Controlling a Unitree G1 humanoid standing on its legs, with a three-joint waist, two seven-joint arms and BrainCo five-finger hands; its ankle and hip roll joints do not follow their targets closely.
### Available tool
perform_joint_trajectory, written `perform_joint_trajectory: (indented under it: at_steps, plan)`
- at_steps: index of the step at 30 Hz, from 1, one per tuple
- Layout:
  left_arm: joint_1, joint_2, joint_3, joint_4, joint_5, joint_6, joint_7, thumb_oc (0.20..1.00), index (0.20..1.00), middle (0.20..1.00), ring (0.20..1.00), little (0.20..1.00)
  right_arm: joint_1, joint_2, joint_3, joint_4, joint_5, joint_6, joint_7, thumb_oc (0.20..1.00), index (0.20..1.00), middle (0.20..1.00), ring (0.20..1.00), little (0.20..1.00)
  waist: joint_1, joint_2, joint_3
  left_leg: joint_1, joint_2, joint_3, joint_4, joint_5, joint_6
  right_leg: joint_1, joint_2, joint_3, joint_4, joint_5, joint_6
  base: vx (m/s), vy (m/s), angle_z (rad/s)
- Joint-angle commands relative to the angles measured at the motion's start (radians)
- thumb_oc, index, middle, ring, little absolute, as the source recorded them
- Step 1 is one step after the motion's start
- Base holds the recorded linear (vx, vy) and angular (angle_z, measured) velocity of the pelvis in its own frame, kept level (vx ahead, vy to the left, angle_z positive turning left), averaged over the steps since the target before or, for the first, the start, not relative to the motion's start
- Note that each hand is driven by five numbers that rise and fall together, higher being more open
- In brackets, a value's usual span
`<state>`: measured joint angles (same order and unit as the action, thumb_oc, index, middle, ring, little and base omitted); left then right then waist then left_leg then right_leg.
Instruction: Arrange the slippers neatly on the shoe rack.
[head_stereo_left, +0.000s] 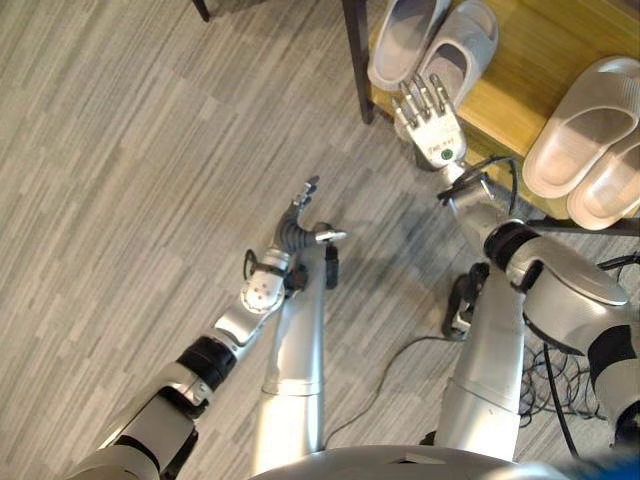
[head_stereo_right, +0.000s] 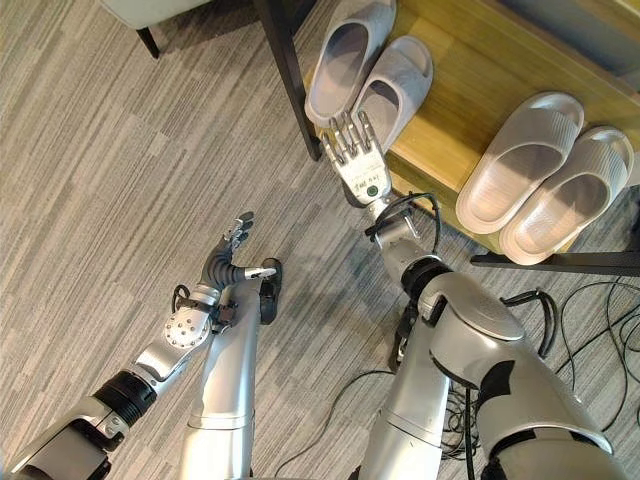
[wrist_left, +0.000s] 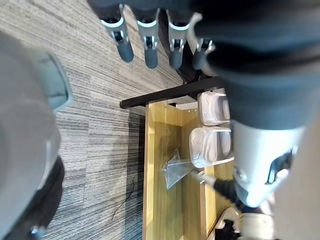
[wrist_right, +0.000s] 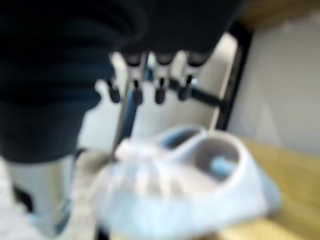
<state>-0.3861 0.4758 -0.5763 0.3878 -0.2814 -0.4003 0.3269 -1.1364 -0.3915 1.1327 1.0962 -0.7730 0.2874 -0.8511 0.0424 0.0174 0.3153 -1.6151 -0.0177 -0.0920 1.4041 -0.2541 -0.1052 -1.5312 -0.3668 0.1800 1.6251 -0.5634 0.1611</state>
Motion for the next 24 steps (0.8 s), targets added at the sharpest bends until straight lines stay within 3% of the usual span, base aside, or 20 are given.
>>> perform_joint_trajectory:
  at_steps: [1,12,17,24]
  plan:
    - [0.011,-0.052,-0.021,0.098,0.073,-0.002,0.008,1.0,1.0,1.0,1.0,1.0,-0.089,0.024,-0.01,0.015,-0.032,-0.004,0.01,1.0,1.0,1.0,1.0,1.0,-0.003,-0.015,0.056,0.045,0.064,-0.038,-0.078,-0.039,-0.104,-0.039,-0.004,0.038,-0.08,0.301,-0.019,0.0,0.0,0.0]
    - [0.005,-0.047,-0.035,0.123,0.095,-0.019,0.035,1.0,1.0,1.0,1.0,1.0,-0.14,0.063,0.032,0.094,-0.015,0.006,-0.05,1.0,1.0,1.0,1.0,1.0,0.006,-0.029,0.052,0.045,0.053,-0.023,-0.093,-0.04,-0.103,-0.039,-0.008,0.042,-0.097,0.304,-0.016,0.0,0.0,0.0]
    - [0.011,-0.033,-0.051,0.121,0.096,-0.036,0.038,1.0,1.0,1.0,1.0,1.0,-0.172,0.059,0.083,0.211,-0.025,0.046,-0.033,1.0,1.0,1.0,1.0,1.0,0.015,-0.028,0.054,0.045,0.049,-0.018,-0.096,-0.041,-0.103,-0.039,-0.013,0.043,-0.097,0.301,-0.017,0.01,0.007,0.02]
    - [0.007,-0.036,-0.074,0.136,0.108,-0.047,0.046,1.0,1.0,1.0,1.0,1.0,-0.161,0.064,0.076,0.288,-0.002,0.041,-0.025,1.0,1.0,1.0,1.0,1.0,0.028,-0.025,0.044,0.045,0.042,-0.012,-0.096,-0.043,-0.103,-0.039,-0.015,0.049,-0.098,0.304,-0.012,0.02,0.012,0.03]
